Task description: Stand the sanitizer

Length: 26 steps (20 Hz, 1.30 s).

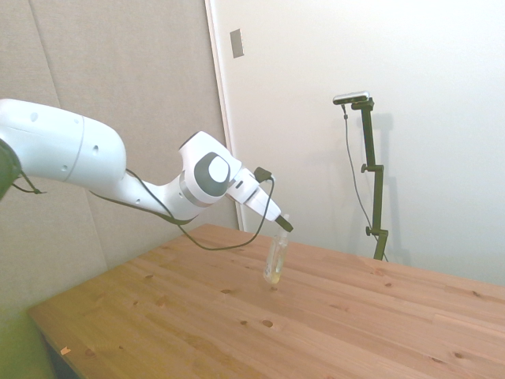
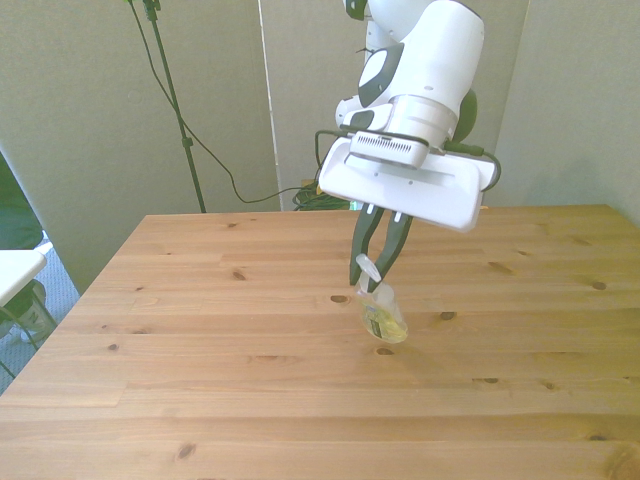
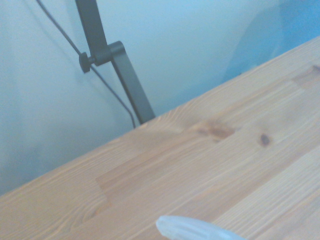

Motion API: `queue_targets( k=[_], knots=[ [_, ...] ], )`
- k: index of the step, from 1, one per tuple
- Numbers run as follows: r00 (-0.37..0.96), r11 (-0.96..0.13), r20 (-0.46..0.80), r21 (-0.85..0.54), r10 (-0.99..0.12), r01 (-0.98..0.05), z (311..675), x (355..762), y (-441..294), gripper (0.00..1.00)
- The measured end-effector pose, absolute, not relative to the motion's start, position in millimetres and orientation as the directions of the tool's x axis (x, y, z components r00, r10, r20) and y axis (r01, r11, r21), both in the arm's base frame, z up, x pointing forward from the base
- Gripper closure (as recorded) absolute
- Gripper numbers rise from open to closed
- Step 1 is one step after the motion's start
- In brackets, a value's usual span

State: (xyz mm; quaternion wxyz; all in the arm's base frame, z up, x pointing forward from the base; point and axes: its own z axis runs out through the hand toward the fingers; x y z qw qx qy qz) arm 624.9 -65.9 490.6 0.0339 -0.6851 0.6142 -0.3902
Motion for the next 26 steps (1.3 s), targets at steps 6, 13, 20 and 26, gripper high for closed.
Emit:
queue_targets(
  k=[6,13,20,26],
  knots=[
    [-0.188,-0.249,0.553,-0.619,-0.811,-0.745,491,605,-48,1.0],
    [-0.221,-0.238,0.573,-0.617,-0.789,-0.75,432,594,-25,1.0],
    [-0.217,-0.238,0.578,-0.609,-0.787,-0.756,427,595,-25,0.0],
    [-0.216,-0.239,0.578,-0.609,-0.787,-0.757,426,594,-25,0.0]
  ],
)
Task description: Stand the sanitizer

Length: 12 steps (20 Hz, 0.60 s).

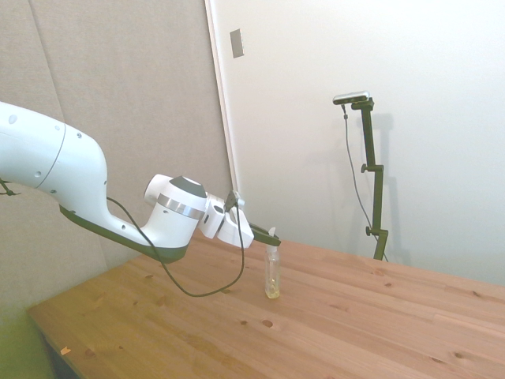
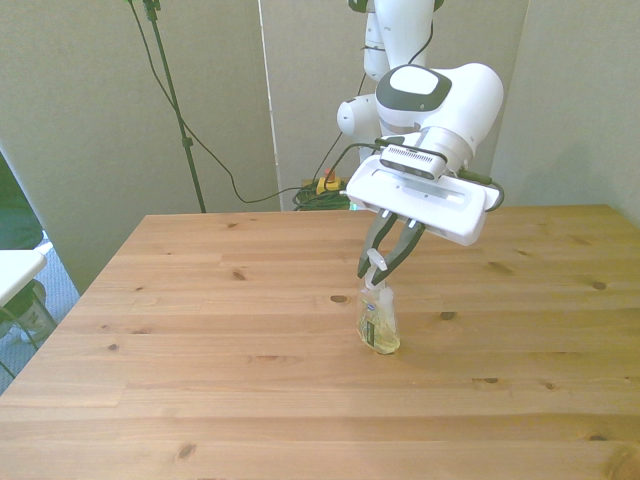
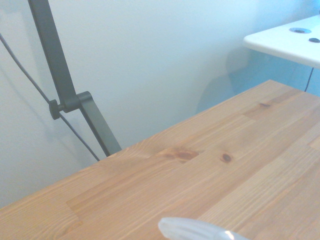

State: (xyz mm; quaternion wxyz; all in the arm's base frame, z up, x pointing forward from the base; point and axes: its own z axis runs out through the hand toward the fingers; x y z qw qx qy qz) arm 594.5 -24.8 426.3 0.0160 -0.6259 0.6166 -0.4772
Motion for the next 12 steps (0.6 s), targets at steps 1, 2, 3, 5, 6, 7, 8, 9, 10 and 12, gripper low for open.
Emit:
queue_targets(
  k=[1,2,3,5,6,7,8,9,10,12],
  knots=[
    [-0.215,-0.239,0.578,-0.608,-0.787,-0.757,426,594,-24,0.0],
    [-0.214,-0.24,0.578,-0.608,-0.788,-0.757,426,594,-24,0.0],
    [-0.214,-0.24,0.578,-0.608,-0.788,-0.757,426,594,-24,0.0],
    [-0.212,-0.241,0.578,-0.606,-0.788,-0.758,425,594,-22,0.0],
    [-0.212,-0.239,0.579,-0.603,-0.787,-0.761,424,594,-20,0.0],
    [-0.209,-0.238,0.579,-0.6,-0.788,-0.763,423,595,-18,0.0],
    [-0.201,-0.24,0.577,-0.596,-0.792,-0.766,422,595,-16,0.0],
    [-0.189,-0.243,0.577,-0.589,-0.795,-0.771,420,594,-14,0.0],
    [-0.178,-0.242,0.573,-0.581,-0.8,-0.777,419,594,-14,0.0],
    [-0.152,-0.24,0.563,-0.561,-0.813,-0.792,419,594,-12,0.0]
  ],
)
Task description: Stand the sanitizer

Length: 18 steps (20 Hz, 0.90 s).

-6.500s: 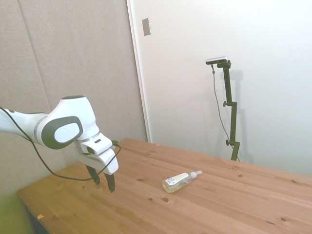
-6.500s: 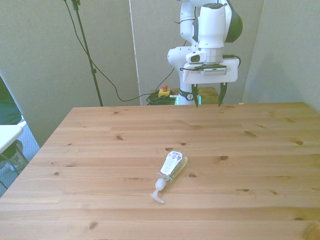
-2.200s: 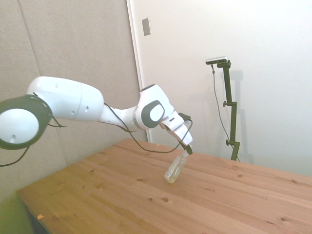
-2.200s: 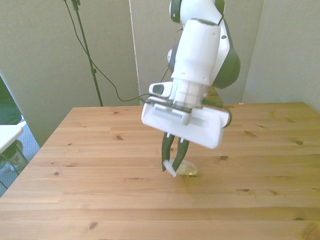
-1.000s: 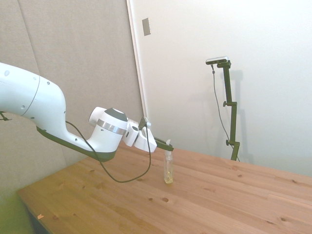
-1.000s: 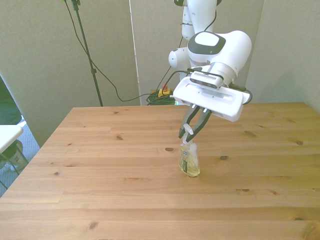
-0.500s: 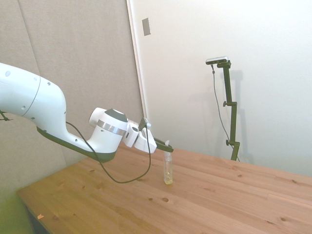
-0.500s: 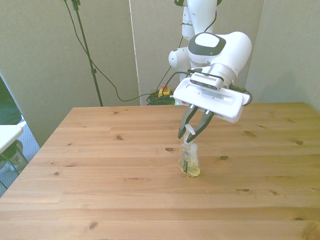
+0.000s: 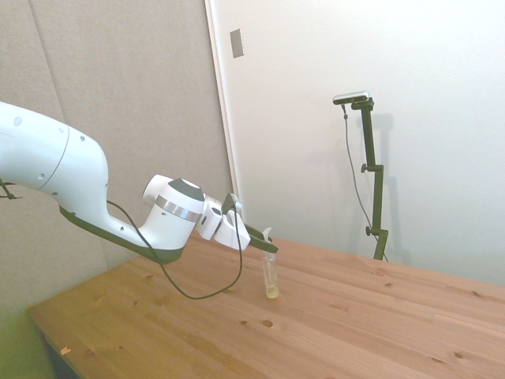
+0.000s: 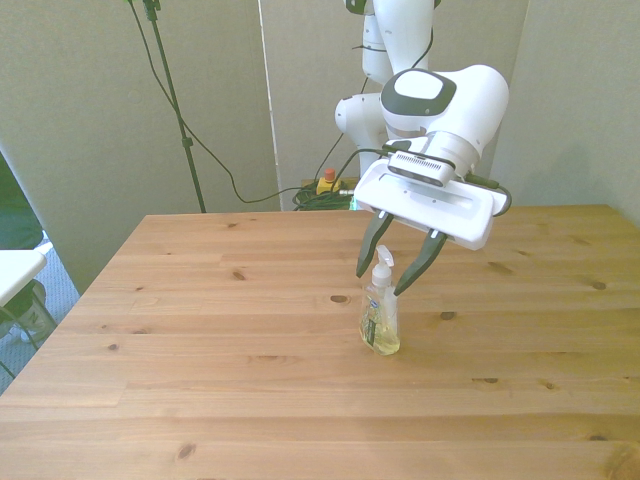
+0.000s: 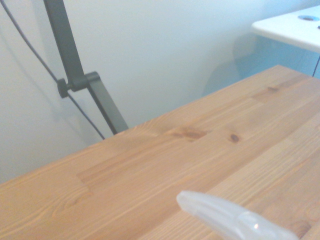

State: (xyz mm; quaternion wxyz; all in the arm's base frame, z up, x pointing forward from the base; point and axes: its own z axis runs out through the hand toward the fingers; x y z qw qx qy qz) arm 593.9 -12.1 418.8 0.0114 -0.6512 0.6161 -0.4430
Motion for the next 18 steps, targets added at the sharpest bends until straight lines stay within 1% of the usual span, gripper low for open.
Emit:
queue_targets(
  k=[5,10,15,18],
  knots=[
    [-0.065,-0.236,0.517,-0.495,-0.854,-0.836,421,587,-9,0.0],
    [0.048,-0.266,0.459,-0.425,-0.887,-0.865,428,569,-1,0.0],
    [0.253,-0.377,0.394,-0.281,-0.884,-0.882,418,544,14,0.0],
    [0.379,-0.457,0.341,-0.185,-0.86,-0.87,417,529,21,0.0]
  ],
)
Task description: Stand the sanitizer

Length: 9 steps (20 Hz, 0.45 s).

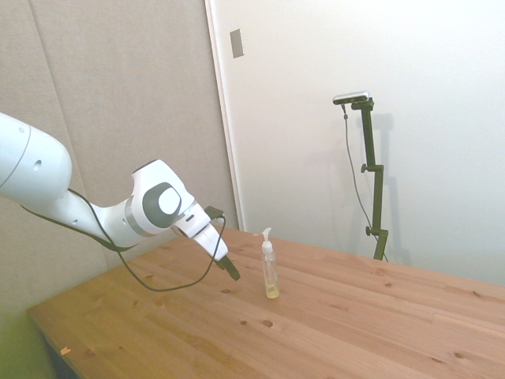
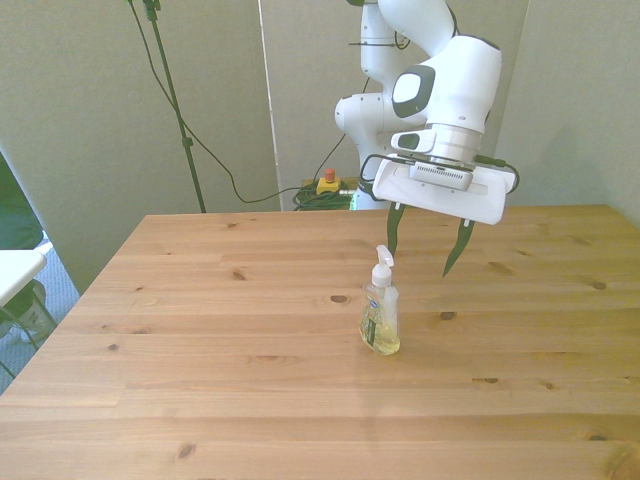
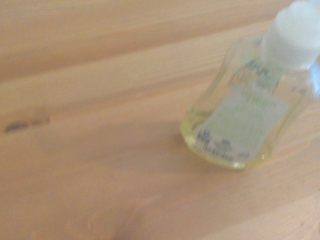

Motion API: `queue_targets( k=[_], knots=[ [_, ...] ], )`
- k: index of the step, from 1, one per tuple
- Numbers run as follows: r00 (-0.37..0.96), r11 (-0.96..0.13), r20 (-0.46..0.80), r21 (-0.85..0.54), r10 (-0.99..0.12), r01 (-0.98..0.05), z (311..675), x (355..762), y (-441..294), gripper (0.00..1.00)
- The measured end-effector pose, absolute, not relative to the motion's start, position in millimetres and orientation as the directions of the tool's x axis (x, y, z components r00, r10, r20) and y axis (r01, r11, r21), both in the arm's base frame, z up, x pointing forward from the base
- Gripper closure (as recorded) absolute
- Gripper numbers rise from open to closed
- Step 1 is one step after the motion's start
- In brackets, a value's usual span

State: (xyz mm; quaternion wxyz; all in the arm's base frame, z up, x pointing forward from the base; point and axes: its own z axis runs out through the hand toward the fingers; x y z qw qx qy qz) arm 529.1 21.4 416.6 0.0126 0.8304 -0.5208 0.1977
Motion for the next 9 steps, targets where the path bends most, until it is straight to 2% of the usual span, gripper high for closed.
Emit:
queue_targets(
  k=[5,9],
  knots=[
    [0.578,-0.603,0.239,-0.044,-0.781,-0.797,432,498,23,0.0],
    [0.653,-0.664,0.206,0.019,-0.729,-0.748,438,467,32,0.0]
  ],
)
